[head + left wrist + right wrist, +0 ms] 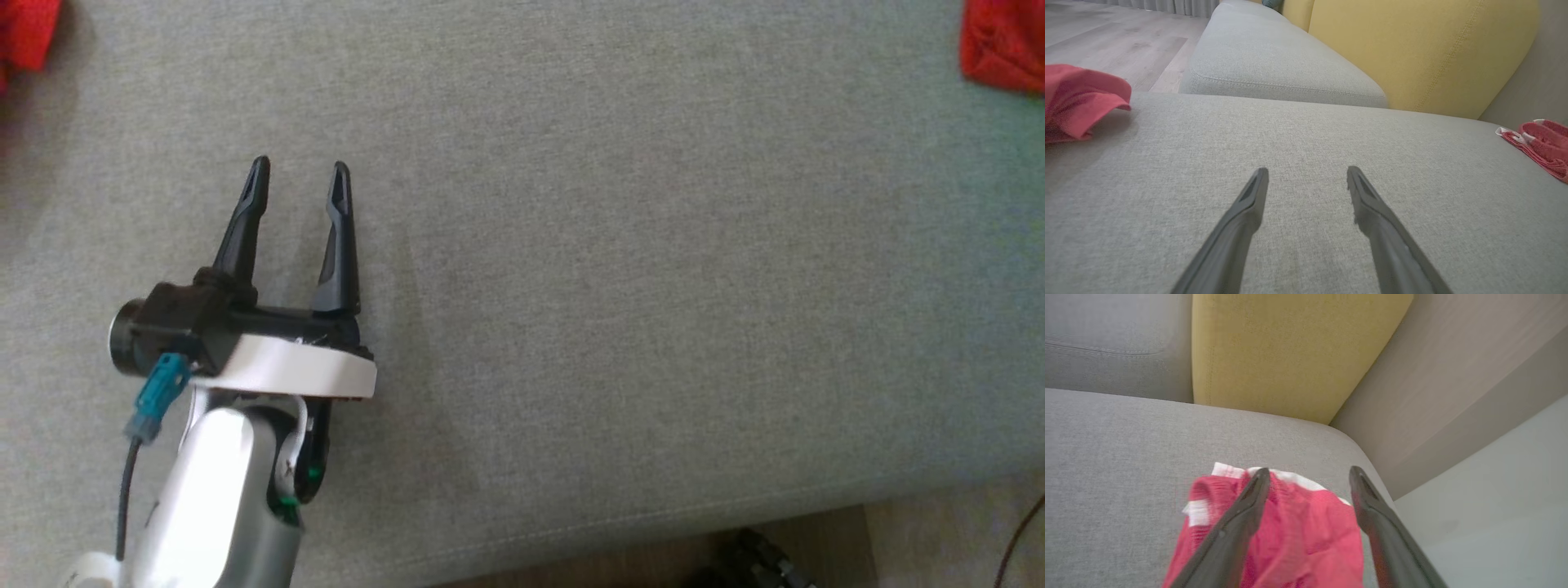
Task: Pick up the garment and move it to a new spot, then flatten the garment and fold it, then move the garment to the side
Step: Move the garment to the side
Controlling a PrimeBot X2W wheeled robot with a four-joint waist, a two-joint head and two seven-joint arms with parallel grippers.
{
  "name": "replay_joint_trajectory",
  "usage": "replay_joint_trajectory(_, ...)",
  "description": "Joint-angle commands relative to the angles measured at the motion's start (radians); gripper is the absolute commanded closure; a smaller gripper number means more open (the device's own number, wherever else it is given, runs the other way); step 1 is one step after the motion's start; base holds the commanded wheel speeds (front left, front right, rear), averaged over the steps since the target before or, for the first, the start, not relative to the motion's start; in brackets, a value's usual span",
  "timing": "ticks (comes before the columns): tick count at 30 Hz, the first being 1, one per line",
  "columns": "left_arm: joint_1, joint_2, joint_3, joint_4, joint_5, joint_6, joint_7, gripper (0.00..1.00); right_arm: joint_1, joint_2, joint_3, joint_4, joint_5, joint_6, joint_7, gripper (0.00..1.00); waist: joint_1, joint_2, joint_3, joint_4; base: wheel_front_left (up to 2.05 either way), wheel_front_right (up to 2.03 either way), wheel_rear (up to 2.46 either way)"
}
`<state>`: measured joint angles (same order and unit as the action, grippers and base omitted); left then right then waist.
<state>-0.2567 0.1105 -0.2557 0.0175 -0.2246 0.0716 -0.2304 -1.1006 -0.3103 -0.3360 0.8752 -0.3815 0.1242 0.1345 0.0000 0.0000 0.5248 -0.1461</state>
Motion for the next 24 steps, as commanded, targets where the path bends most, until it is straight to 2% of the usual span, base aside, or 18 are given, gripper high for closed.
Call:
replay_joint_trajectory(1, -0.024, 0.009, 0.019, -0.028, -0.007, 0.004, -0.003, 0.00, -0.023, 0.012, -0.002, -0.033, -0.014, 0.007, -0.023, 0.00, 0.0000, 0.0000, -0.004, 0.005, 0.00, 0.00, 0.00)
replay_joint_trajectory(11, -0.010, -0.001, 0.027, 0.007, -0.029, 0.011, -0.018, 0.00, -0.026, 0.103, 0.019, 0.029, -0.015, 0.007, -0.150, 0.00, 0.0000, 0.0000, -0.081, 0.035, 0.00, 0.00, 0.00)
replay_joint_trajectory(16, 0.007, -0.011, 0.046, 0.041, -0.050, 0.015, -0.027, 0.00, 0.003, 0.156, 0.073, 0.082, 0.049, 0.007, -0.236, 0.00, 0.0000, 0.0000, -0.168, 0.058, 0.00, 0.00, 0.00)
replay_joint_trajectory(24, 0.068, -0.032, 0.089, 0.107, -0.080, 0.027, -0.031, 0.00, 0.135, 0.238, 0.178, 0.140, 0.206, 0.007, -0.359, 0.00, 0.0000, 0.0000, -0.347, 0.096, 0.00, 0.00, 0.00)
